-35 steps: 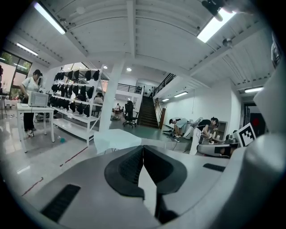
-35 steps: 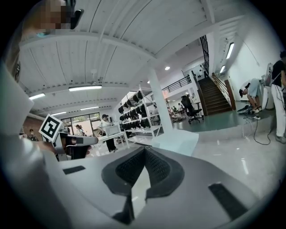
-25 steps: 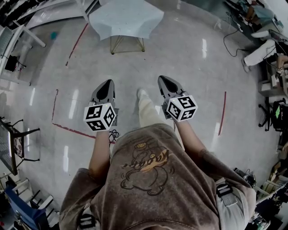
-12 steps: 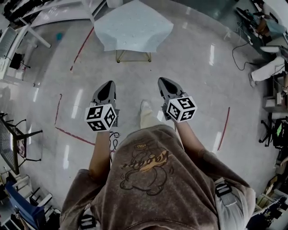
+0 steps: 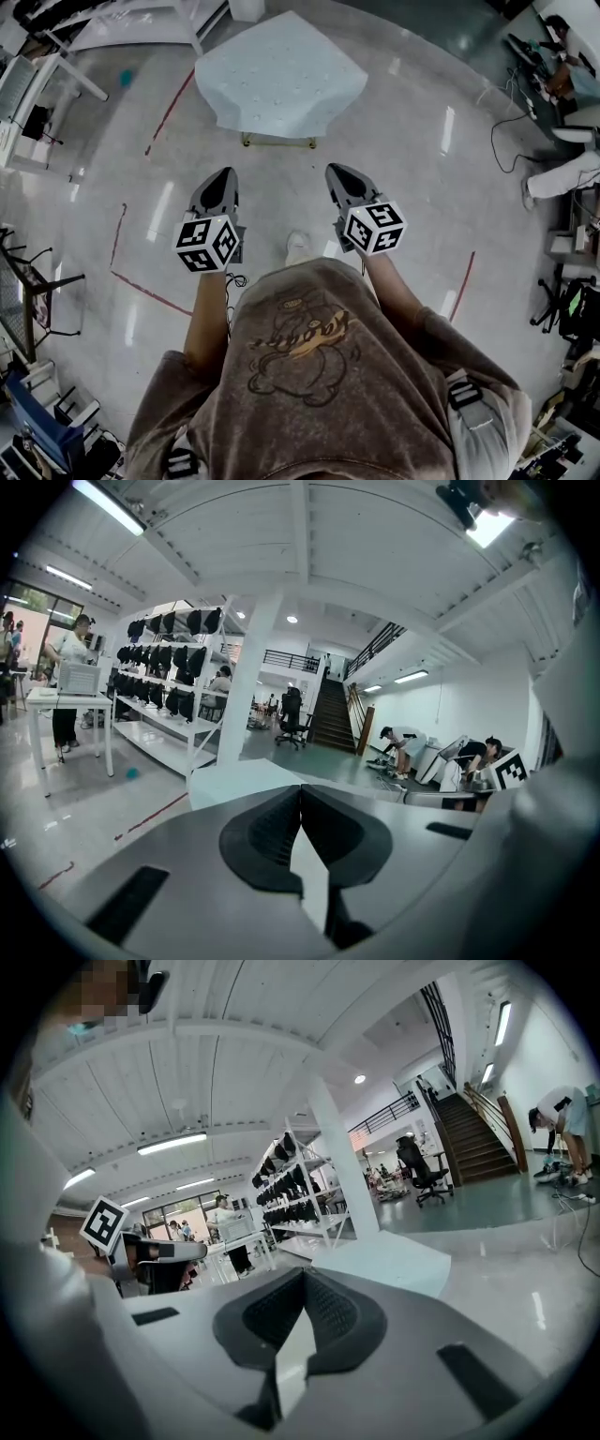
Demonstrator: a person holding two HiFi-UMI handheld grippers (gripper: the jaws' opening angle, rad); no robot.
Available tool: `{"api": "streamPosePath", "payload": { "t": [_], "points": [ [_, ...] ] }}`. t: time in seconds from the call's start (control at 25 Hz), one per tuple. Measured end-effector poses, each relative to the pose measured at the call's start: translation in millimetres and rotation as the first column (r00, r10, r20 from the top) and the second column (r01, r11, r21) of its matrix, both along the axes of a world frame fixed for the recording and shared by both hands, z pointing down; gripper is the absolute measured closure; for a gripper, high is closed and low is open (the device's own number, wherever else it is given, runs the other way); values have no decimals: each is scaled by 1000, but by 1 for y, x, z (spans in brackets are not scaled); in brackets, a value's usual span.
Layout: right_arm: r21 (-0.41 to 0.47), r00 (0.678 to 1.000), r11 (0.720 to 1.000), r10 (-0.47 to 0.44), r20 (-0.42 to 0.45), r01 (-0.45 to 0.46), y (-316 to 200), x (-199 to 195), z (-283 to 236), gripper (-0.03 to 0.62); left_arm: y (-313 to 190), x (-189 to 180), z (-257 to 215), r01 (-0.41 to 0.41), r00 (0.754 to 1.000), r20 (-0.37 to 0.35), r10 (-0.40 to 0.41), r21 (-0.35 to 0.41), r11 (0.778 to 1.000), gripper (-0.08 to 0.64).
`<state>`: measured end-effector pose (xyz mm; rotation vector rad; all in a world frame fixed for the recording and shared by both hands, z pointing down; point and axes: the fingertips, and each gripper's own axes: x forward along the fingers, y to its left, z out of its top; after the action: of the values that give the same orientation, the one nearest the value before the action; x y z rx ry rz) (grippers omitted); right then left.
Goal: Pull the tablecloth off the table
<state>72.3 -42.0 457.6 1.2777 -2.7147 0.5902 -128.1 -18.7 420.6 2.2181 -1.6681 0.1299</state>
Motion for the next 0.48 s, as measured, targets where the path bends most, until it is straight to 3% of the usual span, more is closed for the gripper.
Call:
{"api": "streamPosePath", "payload": {
  "t": [0.48],
  "points": [
    [-3, 1000, 1000, -10, -30, 10, -80, -9, 3, 584, -75, -3, 4, 6, 1000, -23, -6, 7, 1000, 541]
  ]
}}
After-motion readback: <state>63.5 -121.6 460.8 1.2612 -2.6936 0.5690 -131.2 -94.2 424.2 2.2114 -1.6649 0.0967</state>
